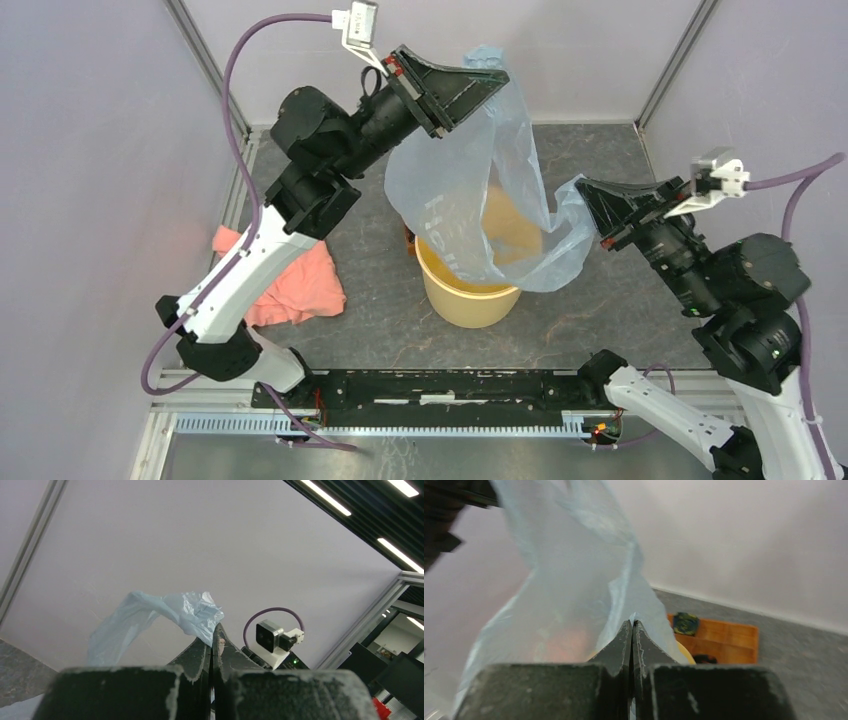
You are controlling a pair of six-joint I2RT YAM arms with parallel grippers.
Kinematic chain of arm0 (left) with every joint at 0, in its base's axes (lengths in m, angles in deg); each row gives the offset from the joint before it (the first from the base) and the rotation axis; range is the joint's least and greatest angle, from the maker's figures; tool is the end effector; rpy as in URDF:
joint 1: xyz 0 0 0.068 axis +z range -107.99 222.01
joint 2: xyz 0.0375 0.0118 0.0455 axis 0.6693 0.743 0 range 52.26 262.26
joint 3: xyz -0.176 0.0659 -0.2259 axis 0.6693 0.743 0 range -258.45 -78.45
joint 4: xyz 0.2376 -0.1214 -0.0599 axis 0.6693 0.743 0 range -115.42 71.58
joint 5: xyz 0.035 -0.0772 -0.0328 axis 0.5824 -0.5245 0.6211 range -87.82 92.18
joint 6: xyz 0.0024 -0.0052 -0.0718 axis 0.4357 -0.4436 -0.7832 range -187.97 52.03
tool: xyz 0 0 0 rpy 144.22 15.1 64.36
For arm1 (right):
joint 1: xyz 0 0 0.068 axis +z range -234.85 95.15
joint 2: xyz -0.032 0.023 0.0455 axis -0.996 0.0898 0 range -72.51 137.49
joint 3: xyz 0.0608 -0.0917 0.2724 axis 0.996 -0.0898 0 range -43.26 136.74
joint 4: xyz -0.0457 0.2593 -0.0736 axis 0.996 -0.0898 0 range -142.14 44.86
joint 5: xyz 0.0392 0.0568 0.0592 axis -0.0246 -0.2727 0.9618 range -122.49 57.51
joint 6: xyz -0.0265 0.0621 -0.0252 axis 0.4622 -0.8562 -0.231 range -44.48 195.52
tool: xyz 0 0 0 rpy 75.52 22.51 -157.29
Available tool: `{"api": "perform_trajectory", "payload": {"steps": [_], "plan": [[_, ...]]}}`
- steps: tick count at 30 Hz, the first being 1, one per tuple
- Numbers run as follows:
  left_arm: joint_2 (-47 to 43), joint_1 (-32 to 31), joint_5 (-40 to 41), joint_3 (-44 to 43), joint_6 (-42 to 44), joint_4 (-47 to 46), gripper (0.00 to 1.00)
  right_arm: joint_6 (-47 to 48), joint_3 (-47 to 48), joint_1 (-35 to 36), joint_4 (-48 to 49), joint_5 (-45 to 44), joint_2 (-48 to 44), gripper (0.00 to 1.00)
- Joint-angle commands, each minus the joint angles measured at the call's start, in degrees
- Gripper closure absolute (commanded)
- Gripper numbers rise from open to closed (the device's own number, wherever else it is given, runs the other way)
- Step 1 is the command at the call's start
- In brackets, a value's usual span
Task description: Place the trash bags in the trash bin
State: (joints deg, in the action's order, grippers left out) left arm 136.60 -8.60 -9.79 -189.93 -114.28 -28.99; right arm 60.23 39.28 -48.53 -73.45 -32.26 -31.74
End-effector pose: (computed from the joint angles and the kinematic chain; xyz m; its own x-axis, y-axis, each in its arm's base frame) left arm 0.1855 -0.2455 0.6364 -0.4046 -0.6219 -0.6705 0.8348 0.0481 -0.5485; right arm 0.0691 0.0510 0.5474 0.0240 0.3450 -0.9383 -0.6238 0.7386 0.2556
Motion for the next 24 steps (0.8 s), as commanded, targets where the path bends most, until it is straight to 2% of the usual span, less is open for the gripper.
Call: {"api": "perform_trajectory", "payload": {"steps": [1,4,10,13,15,19,20,22,24], "plan": [[4.1,-0.2,0.5,0.6,2.3,-0.1,0.98,4.1,-5.7,-0.1,0.6,-18.0,0.7,1.0],[4.5,-0.2,1.2,2.5,2.7,0.5,0.98,6.6,-6.2,-0.1,3.9,-17.9,2.9,1.0],[1.4,-0.2,3.1,7.0,4.7,3.0,0.98,8.8,-2.7,-0.1,3.0,-15.3,5.8,0.97],[0.9,-0.2,1.9,7.6,5.4,3.3,0.98,3.8,-4.1,-0.1,6.7,-10.9,5.1,0.85],[1.2,-0.2,-0.7,7.6,5.6,3.3,0.98,0.0,-6.4,-0.1,12.9,-3.0,5.1,0.83],[0.8,-0.2,-3.1,7.3,6.5,6.3,0.98,-4.0,-8.9,-0.1,21.0,4.2,6.0,0.77],[0.6,-0.2,-3.1,7.2,6.5,6.6,0.98,-4.7,-9.9,0.0,23.2,5.1,5.8,0.72],[0.5,-0.2,-4.0,7.1,6.4,6.9,0.98,-6.5,-12.2,0.0,27.2,6.1,5.4,0.56],[0.6,-0.2,-4.9,6.8,6.0,7.3,0.98,-7.3,-13.6,0.0,29.9,7.1,6.0,0.49]]}}
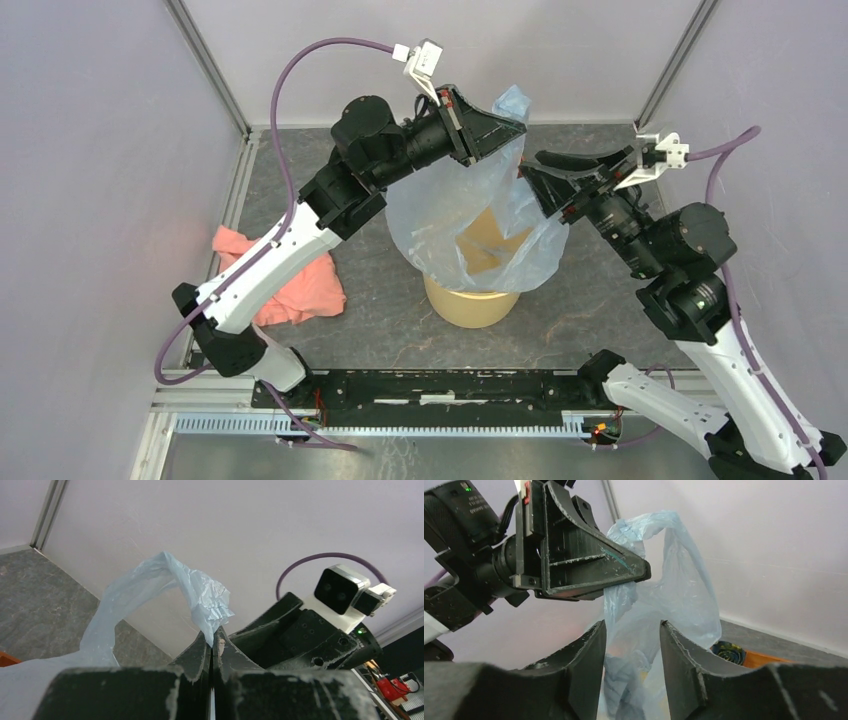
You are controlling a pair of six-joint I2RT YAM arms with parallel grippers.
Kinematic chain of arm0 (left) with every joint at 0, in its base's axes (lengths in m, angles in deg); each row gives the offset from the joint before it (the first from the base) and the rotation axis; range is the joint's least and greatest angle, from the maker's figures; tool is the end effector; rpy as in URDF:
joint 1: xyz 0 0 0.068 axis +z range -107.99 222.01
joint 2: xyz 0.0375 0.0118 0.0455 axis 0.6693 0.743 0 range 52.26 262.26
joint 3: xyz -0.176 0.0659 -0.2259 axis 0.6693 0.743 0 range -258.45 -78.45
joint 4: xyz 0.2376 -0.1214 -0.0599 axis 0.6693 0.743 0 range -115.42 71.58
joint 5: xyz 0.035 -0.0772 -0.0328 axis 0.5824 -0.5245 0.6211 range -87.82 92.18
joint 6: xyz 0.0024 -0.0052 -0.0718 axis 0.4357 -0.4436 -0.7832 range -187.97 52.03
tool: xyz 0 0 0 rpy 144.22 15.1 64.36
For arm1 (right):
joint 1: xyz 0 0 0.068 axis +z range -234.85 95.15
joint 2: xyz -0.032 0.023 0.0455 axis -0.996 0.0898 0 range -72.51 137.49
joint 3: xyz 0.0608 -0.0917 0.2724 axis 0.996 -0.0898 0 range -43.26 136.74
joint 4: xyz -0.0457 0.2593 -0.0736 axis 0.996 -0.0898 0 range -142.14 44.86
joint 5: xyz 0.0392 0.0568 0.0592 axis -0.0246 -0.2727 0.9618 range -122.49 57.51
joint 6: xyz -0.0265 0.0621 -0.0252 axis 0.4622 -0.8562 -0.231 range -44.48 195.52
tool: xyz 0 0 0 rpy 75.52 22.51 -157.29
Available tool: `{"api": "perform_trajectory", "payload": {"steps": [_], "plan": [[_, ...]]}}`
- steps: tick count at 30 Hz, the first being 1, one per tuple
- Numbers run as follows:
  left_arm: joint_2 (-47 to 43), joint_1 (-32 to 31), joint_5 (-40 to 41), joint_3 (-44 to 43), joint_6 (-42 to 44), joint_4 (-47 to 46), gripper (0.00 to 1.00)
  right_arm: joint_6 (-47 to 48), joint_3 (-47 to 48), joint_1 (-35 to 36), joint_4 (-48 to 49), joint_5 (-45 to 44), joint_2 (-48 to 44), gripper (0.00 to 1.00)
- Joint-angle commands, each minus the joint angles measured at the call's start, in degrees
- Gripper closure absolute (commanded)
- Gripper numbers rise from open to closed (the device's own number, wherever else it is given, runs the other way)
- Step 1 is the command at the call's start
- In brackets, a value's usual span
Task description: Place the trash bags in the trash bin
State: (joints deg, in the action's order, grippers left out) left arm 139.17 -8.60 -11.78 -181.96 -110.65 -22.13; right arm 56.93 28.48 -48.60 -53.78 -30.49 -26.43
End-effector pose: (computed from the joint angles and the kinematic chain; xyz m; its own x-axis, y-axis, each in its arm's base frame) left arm 0.2190 -0.2895 0.5603 -0.5020 -0.4253 -0.7531 0.7600 0.1986 -0.6188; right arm 0.1246 0.0938 0.5239 0.0269 0.4148 -0.9095 -0.6609 0.6900 0.2952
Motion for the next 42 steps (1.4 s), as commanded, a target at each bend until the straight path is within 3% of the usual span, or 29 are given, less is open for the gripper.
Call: {"api": "perform_trajectory", "payload": {"steps": [1,4,6,10,15,18,20,22,25,28,29,31,32,34,37,39,42], "plan": [[-2.0,-0.2,-3.2,-1.4,2.1,0.4,0.98,-3.9,-2.6,0.1,10.5,6.1,1.5,0.47],[-1.9,-0.2,-4.4,-1.3,1.4,0.1,0.98,-3.7,-2.1,0.0,11.5,9.2,3.4,0.36],[-1.8,-0.2,-4.5,-1.3,1.3,0.2,0.98,-2.8,-1.6,0.0,10.4,8.7,4.0,0.23],[-2.2,-0.2,-3.4,-0.8,1.2,1.1,0.98,0.3,2.1,0.0,1.5,5.5,4.8,0.02],[-1.9,-0.2,-4.4,0.0,-1.2,0.5,0.98,1.4,1.7,0.0,-2.3,4.0,5.4,0.02],[-1.6,-0.2,-5.4,0.1,-2.6,-0.1,0.98,0.5,0.3,0.1,1.0,6.9,5.6,0.13],[-1.8,-0.2,-4.8,0.3,-2.7,-0.1,0.98,-1.3,-1.8,0.1,5.3,8.4,5.2,0.34],[-1.9,-0.2,-4.5,0.4,-2.9,0.0,0.98,-3.3,-4.1,0.1,9.0,9.4,4.9,0.46],[-1.9,-0.2,-4.3,0.4,-3.2,0.3,0.97,-3.7,-5.3,0.1,11.0,9.0,5.7,0.39],[-1.9,-0.2,-4.6,0.4,-3.4,0.4,0.96,-3.4,-5.7,0.1,11.4,8.8,6.4,0.4],[-1.8,-0.2,-4.6,0.4,-3.4,0.5,0.96,-3.4,-5.9,0.1,11.6,8.9,6.6,0.45],[-1.9,-0.2,-4.5,0.3,-3.3,0.9,0.96,-3.6,-6.4,0.1,12.0,9.2,6.7,0.64],[-2.0,-0.2,-4.6,0.1,-3.0,1.2,0.94,-3.6,-6.6,0.1,11.9,9.0,6.5,0.79],[-2.6,-0.2,-4.5,-0.1,-1.8,2.3,0.85,-3.8,-7.2,0.1,11.3,7.4,5.7,0.99],[-4.3,-0.1,-3.1,-1.1,2.1,6.7,0.57,-3.7,-6.7,0.1,9.0,4.9,4.5,0.99],[-6.3,0.3,-0.4,-1.3,6.3,12.8,0.32,-3.0,-5.2,0.0,5.3,3.7,4.5,0.99],[-11.3,1.2,7.6,-0.4,11.8,21.1,0.14,-2.5,-3.0,0.0,2.3,4.7,4.7,0.99]]}}
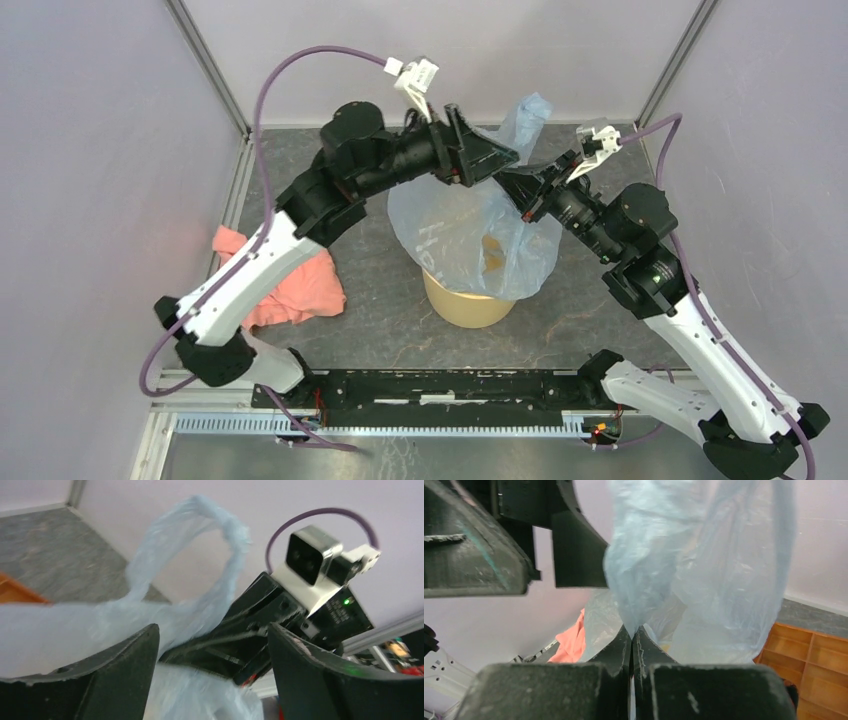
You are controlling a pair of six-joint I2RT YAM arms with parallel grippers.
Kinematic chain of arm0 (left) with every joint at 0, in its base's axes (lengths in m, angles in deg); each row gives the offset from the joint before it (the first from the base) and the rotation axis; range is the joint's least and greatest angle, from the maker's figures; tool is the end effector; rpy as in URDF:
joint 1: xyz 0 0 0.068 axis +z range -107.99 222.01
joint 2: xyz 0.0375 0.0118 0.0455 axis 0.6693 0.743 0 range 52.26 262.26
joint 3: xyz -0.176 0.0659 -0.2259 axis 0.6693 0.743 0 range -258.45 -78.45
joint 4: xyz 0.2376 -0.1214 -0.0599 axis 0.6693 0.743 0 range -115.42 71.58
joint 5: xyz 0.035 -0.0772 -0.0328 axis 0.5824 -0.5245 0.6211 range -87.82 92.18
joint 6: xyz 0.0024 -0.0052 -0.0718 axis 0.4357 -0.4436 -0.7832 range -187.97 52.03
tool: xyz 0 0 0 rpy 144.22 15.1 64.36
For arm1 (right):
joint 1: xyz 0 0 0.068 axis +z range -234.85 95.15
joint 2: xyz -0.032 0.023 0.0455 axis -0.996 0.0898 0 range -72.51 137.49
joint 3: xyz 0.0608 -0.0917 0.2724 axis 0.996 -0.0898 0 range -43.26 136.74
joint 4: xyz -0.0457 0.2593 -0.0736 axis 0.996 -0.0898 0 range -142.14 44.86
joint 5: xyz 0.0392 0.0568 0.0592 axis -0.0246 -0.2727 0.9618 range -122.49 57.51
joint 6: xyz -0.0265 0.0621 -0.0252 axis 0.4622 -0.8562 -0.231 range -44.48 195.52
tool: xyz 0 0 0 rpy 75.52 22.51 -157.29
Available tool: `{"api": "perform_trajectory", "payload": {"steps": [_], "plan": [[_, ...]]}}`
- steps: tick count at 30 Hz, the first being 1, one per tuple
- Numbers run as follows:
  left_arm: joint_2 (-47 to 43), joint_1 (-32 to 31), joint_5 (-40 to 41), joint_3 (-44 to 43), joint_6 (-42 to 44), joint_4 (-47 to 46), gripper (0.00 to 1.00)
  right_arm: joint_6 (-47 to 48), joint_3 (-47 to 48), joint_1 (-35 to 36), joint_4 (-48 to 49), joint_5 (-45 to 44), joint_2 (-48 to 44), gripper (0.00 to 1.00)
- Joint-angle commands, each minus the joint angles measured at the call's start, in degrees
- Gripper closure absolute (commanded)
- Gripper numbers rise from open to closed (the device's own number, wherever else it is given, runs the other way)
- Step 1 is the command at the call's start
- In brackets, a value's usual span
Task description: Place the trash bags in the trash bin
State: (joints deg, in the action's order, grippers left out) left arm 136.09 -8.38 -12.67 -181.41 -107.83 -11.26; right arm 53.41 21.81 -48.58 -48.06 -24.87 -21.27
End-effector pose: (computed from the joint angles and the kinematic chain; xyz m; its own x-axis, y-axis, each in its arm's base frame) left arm 0.2076 -0.2749 0.5502 -0.5392 -0.3201 -0.7790 0.7320 0.2792 -0.6214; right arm 0.1629 0.1292 0.4812 -0.1188 0.3756 -0.9191 -0.6979 0.6268 0.3464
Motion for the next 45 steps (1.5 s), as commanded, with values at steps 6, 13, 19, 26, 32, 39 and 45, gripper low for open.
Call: {"api": "perform_trajectory", "payload": {"steps": [6,13,19,26,32,39,45], "plan": [[-21.1,4.4,30.4,8.8,13.7,20.4,0.01,1.3,5.3,0.0,-6.3,0.4,-1.9,0.99],[-20.4,11.5,31.4,13.9,10.9,25.0,0.04,0.0,6.0,0.0,-5.7,3.8,-1.1,1.0],[-16.7,21.7,12.8,20.7,8.6,18.5,0.14,-0.6,8.6,0.0,-6.2,5.6,-1.7,0.99],[-17.2,20.9,-3.6,27.9,4.7,5.6,0.44,-0.7,9.0,0.0,-6.5,6.2,-2.4,0.99],[-17.8,8.3,4.1,29.1,3.5,3.4,0.59,-0.7,8.4,0.0,-6.0,6.8,-1.7,0.99],[-16.1,1.5,4.9,32.4,-0.6,0.2,0.63,0.4,10.3,0.0,-7.3,5.9,-0.8,0.99],[-13.9,-1.9,3.6,33.7,-2.5,-2.2,0.63,0.3,10.3,-0.1,-6.4,5.5,0.1,0.99]]}}
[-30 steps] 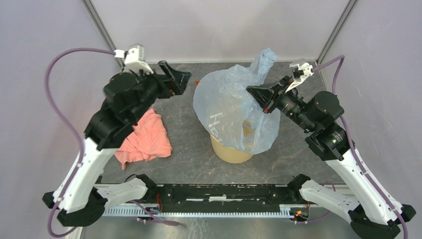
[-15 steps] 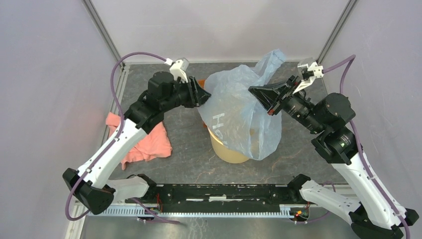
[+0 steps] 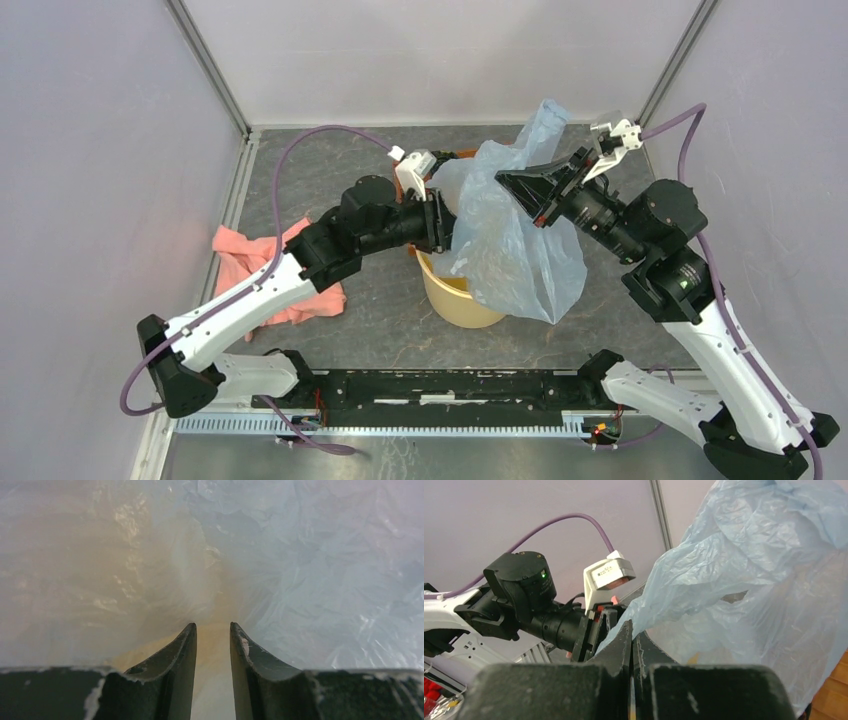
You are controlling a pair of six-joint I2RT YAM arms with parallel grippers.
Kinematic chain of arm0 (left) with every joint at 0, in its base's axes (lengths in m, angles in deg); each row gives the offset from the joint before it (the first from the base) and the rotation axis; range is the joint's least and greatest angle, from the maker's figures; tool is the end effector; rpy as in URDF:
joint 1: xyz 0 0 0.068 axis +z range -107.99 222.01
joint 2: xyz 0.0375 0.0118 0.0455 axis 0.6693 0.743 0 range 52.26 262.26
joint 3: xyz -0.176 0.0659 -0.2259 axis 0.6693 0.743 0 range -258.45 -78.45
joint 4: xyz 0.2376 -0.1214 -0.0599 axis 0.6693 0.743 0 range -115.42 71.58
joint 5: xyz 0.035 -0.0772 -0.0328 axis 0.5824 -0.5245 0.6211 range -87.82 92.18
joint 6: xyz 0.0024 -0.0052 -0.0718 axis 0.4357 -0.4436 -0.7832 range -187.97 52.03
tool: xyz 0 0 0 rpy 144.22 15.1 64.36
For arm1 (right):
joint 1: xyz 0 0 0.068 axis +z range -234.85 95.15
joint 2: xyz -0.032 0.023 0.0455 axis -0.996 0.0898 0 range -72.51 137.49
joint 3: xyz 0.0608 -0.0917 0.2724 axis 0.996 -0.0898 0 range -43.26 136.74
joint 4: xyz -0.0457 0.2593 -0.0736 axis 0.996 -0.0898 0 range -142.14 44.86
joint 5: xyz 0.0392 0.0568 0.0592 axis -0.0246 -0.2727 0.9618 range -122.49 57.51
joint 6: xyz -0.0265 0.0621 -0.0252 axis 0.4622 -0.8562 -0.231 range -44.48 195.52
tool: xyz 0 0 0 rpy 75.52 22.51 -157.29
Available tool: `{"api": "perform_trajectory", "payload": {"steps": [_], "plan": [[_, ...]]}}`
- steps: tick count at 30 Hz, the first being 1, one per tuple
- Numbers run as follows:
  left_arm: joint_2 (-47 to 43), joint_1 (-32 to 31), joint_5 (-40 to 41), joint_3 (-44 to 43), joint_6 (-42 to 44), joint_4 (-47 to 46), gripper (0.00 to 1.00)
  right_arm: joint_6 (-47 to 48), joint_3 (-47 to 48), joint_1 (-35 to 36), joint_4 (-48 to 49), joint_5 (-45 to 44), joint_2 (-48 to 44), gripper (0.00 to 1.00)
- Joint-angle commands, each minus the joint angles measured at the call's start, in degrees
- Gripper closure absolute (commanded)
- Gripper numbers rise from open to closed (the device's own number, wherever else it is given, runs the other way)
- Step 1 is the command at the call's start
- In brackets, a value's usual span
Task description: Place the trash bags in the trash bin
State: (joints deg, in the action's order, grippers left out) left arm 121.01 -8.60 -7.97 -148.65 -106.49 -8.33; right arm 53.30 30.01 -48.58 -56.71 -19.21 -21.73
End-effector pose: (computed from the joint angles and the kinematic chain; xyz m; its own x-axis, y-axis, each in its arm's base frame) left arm 0.1824 -0.2388 0.4106 -0.6747 -0.1443 -0.7239 0.5730 0.5158 -0.6369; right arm 0.1405 0.1200 0.5137 -0.1451 0.3501 -0.9254 -0.7591 0.5605 0.3311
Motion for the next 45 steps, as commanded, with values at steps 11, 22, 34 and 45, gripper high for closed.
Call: {"api": "perform_trajectory", "payload": {"steps": [11,22,34,45], "plan": [[5.0,-1.9,2.9,7.8,-6.7,-8.3,0.66,1.8,-2.8,0.0,2.6,-1.7,2.2,0.99],[1.2,-1.7,10.7,-7.0,7.2,10.6,0.28,7.0,-2.7,0.0,-2.5,-1.3,2.6,0.99],[2.3,1.6,20.5,-15.1,10.7,17.3,0.13,7.7,-1.6,0.0,-3.6,1.4,2.4,0.99],[10.5,1.1,11.1,-11.1,6.1,9.3,0.69,6.8,-1.2,0.0,-2.7,1.5,1.6,0.99]]}}
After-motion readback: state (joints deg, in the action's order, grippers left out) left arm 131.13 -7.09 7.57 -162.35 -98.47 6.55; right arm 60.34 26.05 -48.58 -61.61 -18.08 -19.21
